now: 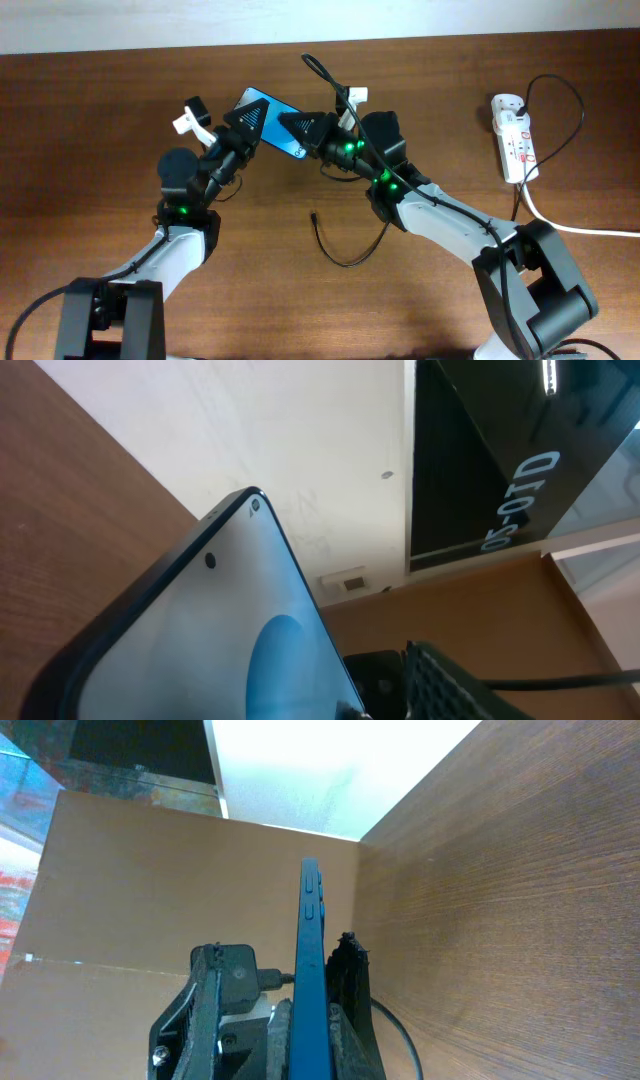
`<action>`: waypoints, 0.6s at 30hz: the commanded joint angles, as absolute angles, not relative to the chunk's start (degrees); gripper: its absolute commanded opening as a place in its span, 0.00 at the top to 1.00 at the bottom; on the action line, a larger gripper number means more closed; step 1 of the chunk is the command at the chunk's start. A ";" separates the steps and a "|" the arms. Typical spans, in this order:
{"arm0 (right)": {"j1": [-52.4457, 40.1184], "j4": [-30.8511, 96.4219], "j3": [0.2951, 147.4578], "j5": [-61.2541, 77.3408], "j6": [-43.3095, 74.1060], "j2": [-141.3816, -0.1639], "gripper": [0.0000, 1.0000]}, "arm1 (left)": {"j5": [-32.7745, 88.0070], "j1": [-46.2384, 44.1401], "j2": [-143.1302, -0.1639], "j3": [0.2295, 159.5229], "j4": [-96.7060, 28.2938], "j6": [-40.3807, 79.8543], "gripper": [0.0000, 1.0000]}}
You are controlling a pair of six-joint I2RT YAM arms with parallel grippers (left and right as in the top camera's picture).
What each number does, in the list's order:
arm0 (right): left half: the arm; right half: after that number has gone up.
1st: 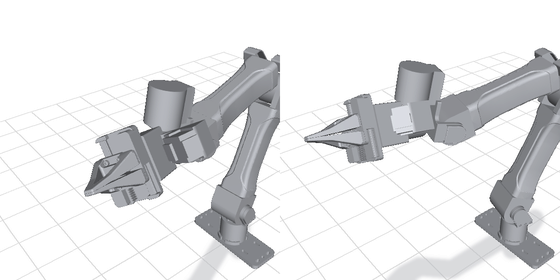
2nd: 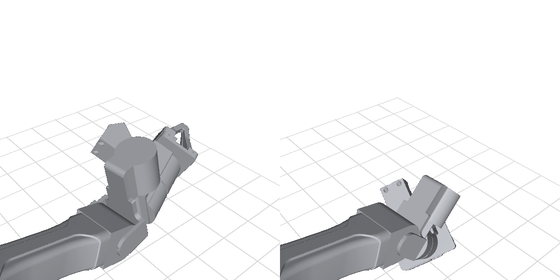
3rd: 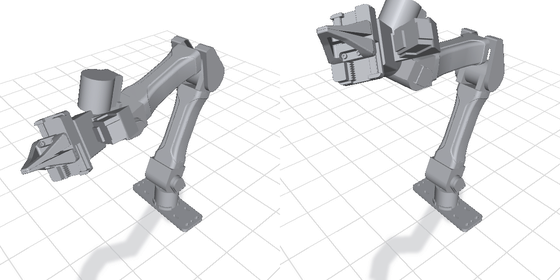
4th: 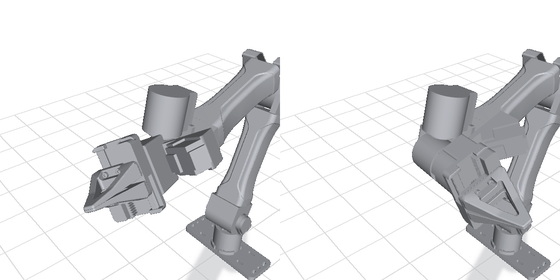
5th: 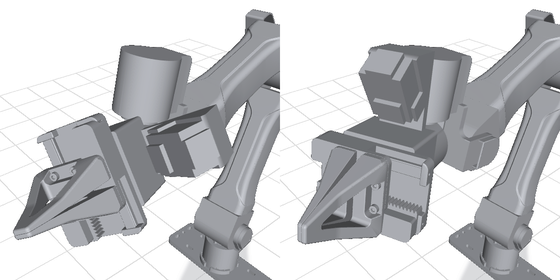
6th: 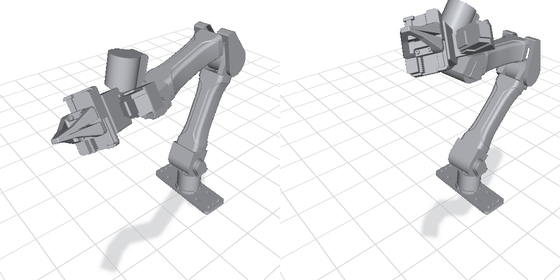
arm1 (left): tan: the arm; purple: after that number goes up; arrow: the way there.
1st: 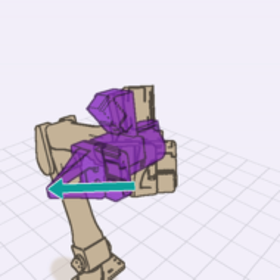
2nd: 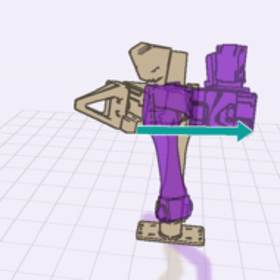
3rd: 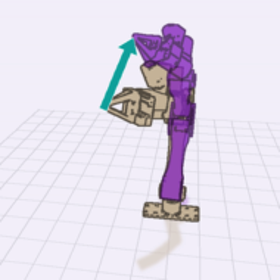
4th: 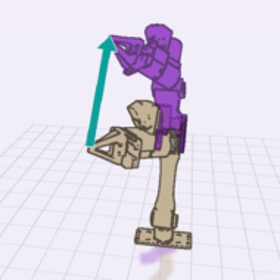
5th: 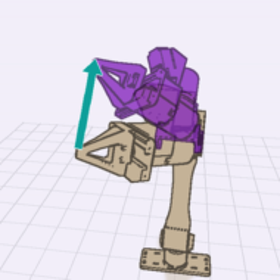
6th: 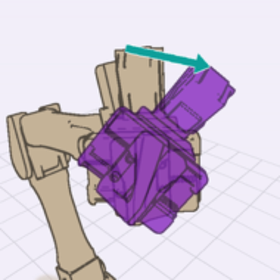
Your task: Plug charger to phone and switch on socket
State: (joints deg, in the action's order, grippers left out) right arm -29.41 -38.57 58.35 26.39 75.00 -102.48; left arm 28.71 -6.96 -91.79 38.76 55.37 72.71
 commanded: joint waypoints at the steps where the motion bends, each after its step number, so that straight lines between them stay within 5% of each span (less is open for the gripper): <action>1: -31.18 -38.35 59.20 27.81 73.93 -101.75 0.96 | 27.66 -7.51 -91.83 39.27 56.58 74.41 0.53; 7: -33.85 -38.20 59.20 28.75 73.89 -101.75 0.96 | 27.35 -7.51 -91.83 39.27 56.55 75.50 0.61; 11: -34.24 -36.03 59.20 31.31 71.75 -101.75 0.96 | 27.38 -7.51 -91.83 39.27 56.55 75.99 0.76; 18: -35.35 -35.29 59.20 32.51 62.46 -101.75 0.96 | 28.69 -7.51 -91.83 39.27 56.58 94.21 0.76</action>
State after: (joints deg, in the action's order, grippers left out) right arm -31.66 -36.67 59.46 25.52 70.43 -101.95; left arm 26.50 -6.85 -91.94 38.54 55.51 89.27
